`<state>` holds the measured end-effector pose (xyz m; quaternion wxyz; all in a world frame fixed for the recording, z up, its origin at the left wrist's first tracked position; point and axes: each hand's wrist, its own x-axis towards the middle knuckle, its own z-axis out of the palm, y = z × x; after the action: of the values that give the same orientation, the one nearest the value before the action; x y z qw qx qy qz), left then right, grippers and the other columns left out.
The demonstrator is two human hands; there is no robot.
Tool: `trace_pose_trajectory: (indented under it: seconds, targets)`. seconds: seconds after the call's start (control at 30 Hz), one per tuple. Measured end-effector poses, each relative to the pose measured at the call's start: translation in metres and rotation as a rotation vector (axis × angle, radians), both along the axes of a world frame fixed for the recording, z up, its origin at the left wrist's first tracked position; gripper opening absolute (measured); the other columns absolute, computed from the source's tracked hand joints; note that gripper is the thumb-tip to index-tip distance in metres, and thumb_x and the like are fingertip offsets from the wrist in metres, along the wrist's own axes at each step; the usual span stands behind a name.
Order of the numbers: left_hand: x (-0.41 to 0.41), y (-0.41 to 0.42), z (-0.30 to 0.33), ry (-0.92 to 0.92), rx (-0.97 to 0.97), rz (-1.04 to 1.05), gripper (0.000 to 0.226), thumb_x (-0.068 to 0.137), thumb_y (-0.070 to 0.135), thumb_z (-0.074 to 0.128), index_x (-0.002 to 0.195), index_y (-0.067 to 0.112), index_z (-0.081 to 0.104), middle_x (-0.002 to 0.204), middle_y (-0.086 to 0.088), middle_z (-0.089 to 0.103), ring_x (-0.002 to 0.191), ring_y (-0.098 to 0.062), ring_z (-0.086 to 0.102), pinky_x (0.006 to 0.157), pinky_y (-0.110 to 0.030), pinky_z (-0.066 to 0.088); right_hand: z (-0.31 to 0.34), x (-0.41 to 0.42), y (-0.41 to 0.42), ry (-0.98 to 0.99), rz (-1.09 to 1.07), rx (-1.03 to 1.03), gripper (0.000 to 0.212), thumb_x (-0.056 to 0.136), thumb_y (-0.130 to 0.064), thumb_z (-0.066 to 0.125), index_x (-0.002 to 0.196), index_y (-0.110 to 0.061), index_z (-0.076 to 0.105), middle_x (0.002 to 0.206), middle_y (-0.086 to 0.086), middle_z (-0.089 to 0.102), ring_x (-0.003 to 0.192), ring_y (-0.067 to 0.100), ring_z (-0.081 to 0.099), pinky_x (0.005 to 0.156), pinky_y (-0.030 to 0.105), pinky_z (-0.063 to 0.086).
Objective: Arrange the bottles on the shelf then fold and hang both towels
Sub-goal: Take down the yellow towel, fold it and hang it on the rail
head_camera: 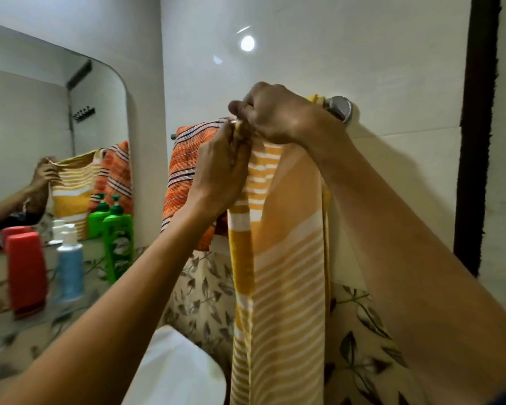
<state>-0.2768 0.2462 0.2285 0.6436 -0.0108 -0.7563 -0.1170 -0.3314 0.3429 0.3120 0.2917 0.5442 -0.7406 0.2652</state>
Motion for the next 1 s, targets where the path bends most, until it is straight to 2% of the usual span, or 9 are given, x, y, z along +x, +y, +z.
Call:
trace_pose_trajectory:
  seconds: [0.07, 0.17, 0.4, 0.5, 0.63, 0.7, 0.77, 0.9, 1.0]
  targets:
    - [0.015, 0.012, -0.007, 0.019, -0.008, 0.013, 0.017, 0.096, 0.007, 0.043, 0.097, -0.004, 0.056, 0.070, 0.013, 0.045, 0.058, -0.003, 0.044, 0.052, -0.010, 0.037, -0.005, 0.012, 0.011, -0.006, 0.053, 0.011, 0.046, 0.097, -0.046, 0.042, 0.060, -0.019, 0.039, 0.064, 0.000, 0.044, 0.059, 0.013, 0.042, 0.056, 0.027, 0.028]
    - [0.039, 0.030, -0.019, 0.024, -0.004, 0.054, 0.017, 0.097, 0.010, 0.041, 0.095, -0.001, 0.054, 0.065, 0.013, 0.043, 0.052, -0.003, 0.042, 0.049, -0.009, 0.035, -0.018, 0.030, 0.023, 0.036, 0.102, -0.040, 0.051, 0.094, -0.053, 0.041, 0.055, -0.022, 0.035, 0.059, -0.003, 0.039, 0.054, 0.009, 0.037, 0.049, 0.024, 0.025]
    - [0.101, 0.065, -0.042, -0.058, 0.024, 0.153, 0.013, 0.096, 0.018, 0.043, 0.091, 0.015, 0.053, 0.062, 0.012, 0.044, 0.052, 0.001, 0.046, 0.049, -0.015, 0.033, -0.049, 0.059, 0.046, -0.086, 0.369, 0.058, 0.058, 0.096, -0.057, 0.028, 0.056, -0.018, 0.045, 0.055, -0.004, 0.044, 0.055, 0.010, 0.044, 0.056, 0.027, 0.033]
    - [0.124, 0.078, -0.042, -0.112, 0.064, 0.190, 0.030, 0.093, 0.030, 0.043, 0.093, 0.005, 0.058, 0.061, 0.005, 0.046, 0.053, -0.004, 0.043, 0.052, -0.022, 0.034, -0.052, 0.065, 0.052, -0.204, 0.513, 0.152, 0.059, 0.093, -0.063, 0.025, 0.053, -0.021, 0.039, 0.056, -0.003, 0.044, 0.055, 0.010, 0.042, 0.059, 0.029, 0.035]
    - [0.157, 0.089, -0.038, -0.175, 0.044, 0.268, 0.014, 0.090, 0.026, 0.050, 0.087, 0.013, 0.056, 0.064, 0.015, 0.047, 0.054, 0.004, 0.049, 0.050, -0.008, 0.034, -0.045, 0.074, 0.059, -0.251, 0.571, 0.537, 0.062, 0.074, -0.079, 0.040, 0.104, -0.031, 0.063, 0.098, -0.010, 0.063, 0.090, 0.010, 0.061, 0.070, 0.023, 0.049]
    - [0.168, 0.092, -0.033, -0.194, 0.077, 0.371, 0.013, 0.088, 0.025, 0.048, 0.078, 0.016, 0.051, 0.062, 0.012, 0.044, 0.055, 0.000, 0.043, 0.051, -0.013, 0.032, -0.040, 0.078, 0.060, -0.208, 0.596, 0.605, 0.060, 0.065, -0.075, 0.056, 0.109, -0.034, 0.059, 0.099, -0.013, 0.062, 0.089, 0.008, 0.062, 0.062, 0.018, 0.051]
    - [0.175, 0.094, -0.029, -0.198, 0.113, 0.444, 0.016, 0.089, 0.023, 0.047, 0.075, 0.015, 0.051, 0.060, 0.009, 0.044, 0.055, -0.003, 0.041, 0.052, -0.018, 0.032, -0.042, 0.077, 0.058, -0.237, 0.664, 0.613, 0.036, 0.072, -0.065, 0.060, 0.094, -0.036, 0.059, 0.093, -0.012, 0.064, 0.081, 0.008, 0.066, 0.053, 0.014, 0.052]
    - [0.189, 0.105, -0.031, -0.255, 0.174, 0.489, 0.025, 0.084, 0.032, 0.048, 0.075, 0.009, 0.053, 0.065, -0.005, 0.047, 0.060, -0.012, 0.040, 0.054, -0.025, 0.031, -0.066, 0.078, 0.051, -0.399, 0.853, 0.604, 0.043, 0.084, -0.057, 0.054, 0.114, -0.026, 0.059, 0.105, -0.003, 0.067, 0.092, 0.014, 0.069, 0.074, 0.026, 0.057]
    - [0.204, 0.111, -0.044, -0.331, 0.244, 0.493, 0.035, 0.081, 0.036, 0.051, 0.079, 0.002, 0.058, 0.071, -0.015, 0.052, 0.066, -0.017, 0.045, 0.059, -0.029, 0.036, -0.094, 0.089, 0.042, -0.517, 1.063, 0.667, 0.029, 0.094, -0.043, 0.048, 0.106, -0.019, 0.059, 0.096, -0.001, 0.066, 0.086, 0.011, 0.065, 0.071, 0.025, 0.051]
